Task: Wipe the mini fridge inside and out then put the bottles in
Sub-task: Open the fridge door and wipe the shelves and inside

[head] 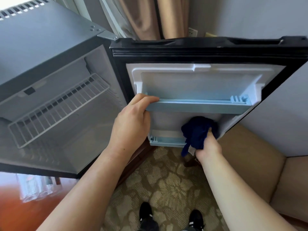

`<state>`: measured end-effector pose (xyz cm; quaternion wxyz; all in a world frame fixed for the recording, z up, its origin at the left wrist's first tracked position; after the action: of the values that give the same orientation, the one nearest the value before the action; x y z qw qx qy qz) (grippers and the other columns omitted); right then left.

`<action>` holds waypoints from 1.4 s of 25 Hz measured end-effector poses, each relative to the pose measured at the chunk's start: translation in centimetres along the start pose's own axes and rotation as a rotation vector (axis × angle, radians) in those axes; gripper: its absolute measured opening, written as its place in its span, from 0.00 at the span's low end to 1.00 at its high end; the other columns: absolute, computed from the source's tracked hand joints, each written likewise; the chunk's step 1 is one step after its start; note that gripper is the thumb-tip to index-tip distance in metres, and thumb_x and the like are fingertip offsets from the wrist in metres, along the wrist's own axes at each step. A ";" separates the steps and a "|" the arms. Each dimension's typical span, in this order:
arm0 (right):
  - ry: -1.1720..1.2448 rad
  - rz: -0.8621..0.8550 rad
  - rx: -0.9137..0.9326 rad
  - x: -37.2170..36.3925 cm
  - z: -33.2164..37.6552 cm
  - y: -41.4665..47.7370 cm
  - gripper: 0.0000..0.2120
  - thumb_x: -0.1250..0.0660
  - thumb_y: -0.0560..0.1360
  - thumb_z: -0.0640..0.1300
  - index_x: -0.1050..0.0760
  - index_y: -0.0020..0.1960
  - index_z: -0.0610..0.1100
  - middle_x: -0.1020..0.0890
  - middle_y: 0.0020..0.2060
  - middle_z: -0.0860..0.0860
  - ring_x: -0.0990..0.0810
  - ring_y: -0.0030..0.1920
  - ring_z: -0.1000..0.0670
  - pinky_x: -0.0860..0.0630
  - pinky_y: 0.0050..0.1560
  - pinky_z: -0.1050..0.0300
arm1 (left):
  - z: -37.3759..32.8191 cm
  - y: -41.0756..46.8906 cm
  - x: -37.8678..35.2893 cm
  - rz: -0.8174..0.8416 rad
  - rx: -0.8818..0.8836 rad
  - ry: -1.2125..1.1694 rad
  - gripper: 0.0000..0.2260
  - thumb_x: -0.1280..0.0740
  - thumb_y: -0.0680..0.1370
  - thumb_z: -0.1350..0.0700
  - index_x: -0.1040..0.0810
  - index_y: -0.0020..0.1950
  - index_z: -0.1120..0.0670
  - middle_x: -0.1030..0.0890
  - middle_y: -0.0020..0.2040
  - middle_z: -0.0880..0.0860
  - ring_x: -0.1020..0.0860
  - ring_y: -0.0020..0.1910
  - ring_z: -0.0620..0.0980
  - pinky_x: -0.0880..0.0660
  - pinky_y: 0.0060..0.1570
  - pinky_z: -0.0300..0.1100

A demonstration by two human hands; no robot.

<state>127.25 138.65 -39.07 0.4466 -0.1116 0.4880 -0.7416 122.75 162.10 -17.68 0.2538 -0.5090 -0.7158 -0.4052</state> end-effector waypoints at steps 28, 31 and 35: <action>0.102 0.300 0.017 -4.1 2.6 -5.0 0.17 0.32 0.80 0.53 0.22 0.65 0.45 0.16 0.61 0.46 0.16 0.53 0.48 0.19 0.49 0.53 | 0.5 -0.6 -1.1 -0.032 0.047 -0.107 0.23 0.40 0.80 0.65 0.23 0.68 0.43 0.25 0.66 0.35 0.19 0.55 0.49 0.20 0.50 0.53; 0.166 0.289 0.103 -2.2 5.4 -5.1 0.20 0.32 0.81 0.52 0.24 0.69 0.45 0.17 0.63 0.46 0.16 0.58 0.47 0.19 0.55 0.51 | 0.2 -0.5 -1.3 -0.042 0.059 -0.110 0.23 0.40 0.80 0.65 0.23 0.67 0.42 0.25 0.65 0.35 0.19 0.51 0.49 0.20 0.49 0.53; 0.177 0.271 0.117 -0.2 6.0 -5.1 0.20 0.31 0.80 0.51 0.24 0.70 0.46 0.17 0.63 0.46 0.18 0.61 0.45 0.20 0.59 0.48 | 0.4 -0.9 -1.3 -0.031 0.071 -0.117 0.24 0.39 0.80 0.66 0.24 0.69 0.41 0.27 0.67 0.34 0.19 0.53 0.49 0.20 0.51 0.53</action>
<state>128.12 135.75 -31.81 0.5033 0.0472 0.4920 -0.7088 122.42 161.63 -19.21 0.2234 -0.5112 -0.7511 -0.3530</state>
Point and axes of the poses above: each hand's wrist, its own y-axis towards the middle knuckle, its own x-axis out of the back of the hand, z = x × y, the point moved 7 cm from there along y, towards the middle knuckle
